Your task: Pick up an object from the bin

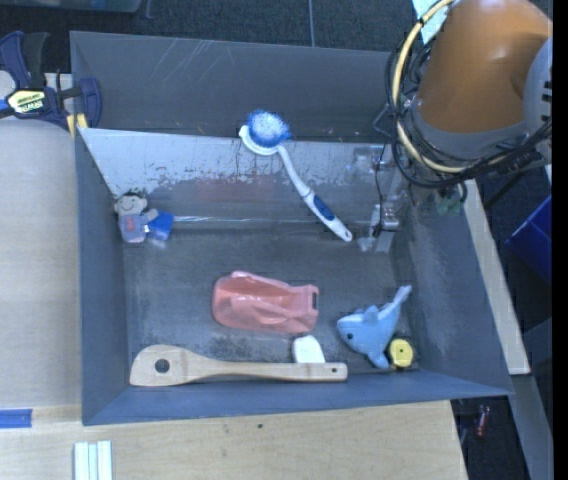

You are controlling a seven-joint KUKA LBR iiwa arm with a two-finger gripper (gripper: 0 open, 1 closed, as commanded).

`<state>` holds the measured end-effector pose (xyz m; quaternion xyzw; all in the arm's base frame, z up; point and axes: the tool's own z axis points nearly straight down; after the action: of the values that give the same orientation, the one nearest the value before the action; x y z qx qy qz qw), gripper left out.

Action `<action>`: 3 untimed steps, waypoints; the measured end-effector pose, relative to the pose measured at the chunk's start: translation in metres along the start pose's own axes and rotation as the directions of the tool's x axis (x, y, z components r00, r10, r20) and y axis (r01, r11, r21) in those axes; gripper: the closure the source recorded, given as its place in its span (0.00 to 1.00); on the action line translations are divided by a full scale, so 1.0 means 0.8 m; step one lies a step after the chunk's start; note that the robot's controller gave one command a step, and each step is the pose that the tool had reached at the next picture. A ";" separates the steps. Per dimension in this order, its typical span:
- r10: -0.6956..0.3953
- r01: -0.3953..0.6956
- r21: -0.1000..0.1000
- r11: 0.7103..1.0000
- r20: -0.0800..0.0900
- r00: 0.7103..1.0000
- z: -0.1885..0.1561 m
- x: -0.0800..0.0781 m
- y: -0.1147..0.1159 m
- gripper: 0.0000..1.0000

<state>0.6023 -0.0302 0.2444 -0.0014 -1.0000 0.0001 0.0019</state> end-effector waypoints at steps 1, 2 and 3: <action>-0.001 0.001 0.000 1.000 0.008 1.000 -0.007 -0.001 0.000 0.00; -0.124 0.124 0.001 0.992 0.008 0.992 0.057 -0.010 0.020 0.00; -0.204 0.204 0.003 0.979 0.014 0.979 0.087 -0.004 0.020 0.00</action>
Offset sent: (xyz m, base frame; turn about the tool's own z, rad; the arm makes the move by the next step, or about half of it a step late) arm 0.0071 0.0175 -0.0495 -0.1332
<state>0.6050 -0.0143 0.1748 0.1011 -0.9949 0.0009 -0.0051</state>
